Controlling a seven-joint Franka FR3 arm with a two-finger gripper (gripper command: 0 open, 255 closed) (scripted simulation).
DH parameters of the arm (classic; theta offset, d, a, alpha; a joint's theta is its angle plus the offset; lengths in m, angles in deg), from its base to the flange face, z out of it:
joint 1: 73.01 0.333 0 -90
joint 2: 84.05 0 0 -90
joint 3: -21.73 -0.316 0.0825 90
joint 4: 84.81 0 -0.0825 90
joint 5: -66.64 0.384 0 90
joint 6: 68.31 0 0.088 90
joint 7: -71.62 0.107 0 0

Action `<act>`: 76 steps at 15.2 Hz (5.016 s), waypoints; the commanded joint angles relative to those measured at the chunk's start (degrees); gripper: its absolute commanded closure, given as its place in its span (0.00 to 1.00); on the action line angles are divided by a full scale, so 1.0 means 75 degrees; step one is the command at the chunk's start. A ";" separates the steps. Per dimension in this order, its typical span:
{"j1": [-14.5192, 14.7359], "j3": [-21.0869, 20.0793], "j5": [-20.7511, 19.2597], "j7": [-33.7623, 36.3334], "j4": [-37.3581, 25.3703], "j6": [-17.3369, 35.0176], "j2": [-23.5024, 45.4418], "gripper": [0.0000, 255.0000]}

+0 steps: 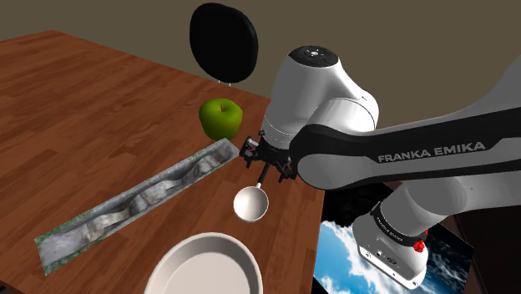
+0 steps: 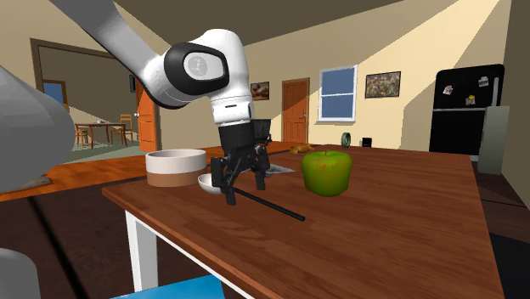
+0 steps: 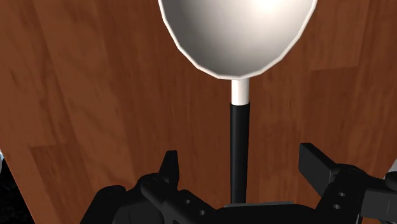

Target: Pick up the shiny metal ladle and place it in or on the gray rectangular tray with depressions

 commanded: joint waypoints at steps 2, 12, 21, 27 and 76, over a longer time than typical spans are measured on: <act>0.0000 0.0000 0.0000 0.0000 0.0000 0.0000 0.0000 1.00; 0.0087 0.0179 -0.0018 -0.0038 -0.0086 -0.0283 -0.0190 1.00; 0.0319 0.0876 -0.0212 -0.0142 -0.0560 -0.1470 -0.0875 1.00; 0.0373 0.1262 -0.0390 -0.0180 -0.0950 -0.2188 -0.1187 1.00; -0.7754 -0.7790 -0.1074 0.2345 -0.6309 -0.1871 0.0723 0.00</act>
